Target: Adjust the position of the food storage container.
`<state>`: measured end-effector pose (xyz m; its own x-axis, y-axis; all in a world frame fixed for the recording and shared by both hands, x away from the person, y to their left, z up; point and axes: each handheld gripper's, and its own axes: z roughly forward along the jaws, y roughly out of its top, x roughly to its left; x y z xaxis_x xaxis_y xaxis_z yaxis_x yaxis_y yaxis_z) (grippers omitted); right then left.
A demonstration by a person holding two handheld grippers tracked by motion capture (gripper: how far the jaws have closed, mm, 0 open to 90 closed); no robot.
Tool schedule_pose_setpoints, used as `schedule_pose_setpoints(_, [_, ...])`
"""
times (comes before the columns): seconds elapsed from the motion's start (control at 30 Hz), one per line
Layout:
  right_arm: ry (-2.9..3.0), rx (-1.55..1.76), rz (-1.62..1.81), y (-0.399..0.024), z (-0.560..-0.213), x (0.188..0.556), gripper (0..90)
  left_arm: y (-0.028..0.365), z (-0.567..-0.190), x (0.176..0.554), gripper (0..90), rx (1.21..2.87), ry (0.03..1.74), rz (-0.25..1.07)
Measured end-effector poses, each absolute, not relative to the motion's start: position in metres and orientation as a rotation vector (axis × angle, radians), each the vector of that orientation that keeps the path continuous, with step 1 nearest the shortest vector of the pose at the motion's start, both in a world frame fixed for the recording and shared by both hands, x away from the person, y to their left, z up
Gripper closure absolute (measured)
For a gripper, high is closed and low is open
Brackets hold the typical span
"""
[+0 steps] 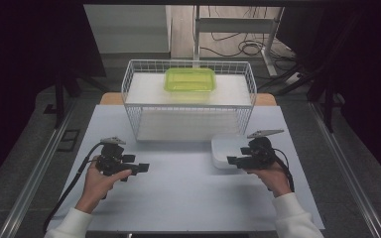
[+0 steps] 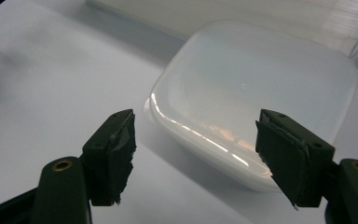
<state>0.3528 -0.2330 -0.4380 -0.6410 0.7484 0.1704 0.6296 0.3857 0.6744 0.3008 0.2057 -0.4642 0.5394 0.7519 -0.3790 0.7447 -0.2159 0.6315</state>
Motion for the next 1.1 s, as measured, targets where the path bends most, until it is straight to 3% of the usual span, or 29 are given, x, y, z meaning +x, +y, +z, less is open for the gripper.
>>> schedule_pose_setpoints(0.57, [2.397, 1.378, 1.069, -0.251, -0.423, 0.377, 54.6, 0.198, -0.472, 0.303, 21.1, 1.981, 1.208, -0.062])
schedule_pose_setpoints(0.8, [2.392, 1.451, 0.992, -0.271, -0.416, 0.396, 77.2, 0.197, -0.473, 0.305, 21.1, 1.967, 1.213, -0.084])
schedule_pose_setpoints(0.93, [2.392, 1.479, 0.926, -0.275, -0.419, 0.407, 85.7, 0.197, -0.474, 0.308, 21.1, 1.958, 1.219, -0.098])
schedule_pose_setpoints(1.1, [2.404, 1.525, 0.859, -0.279, -0.425, 0.422, 88.6, 0.197, -0.476, 0.31, 21.1, 1.964, 1.217, -0.113])
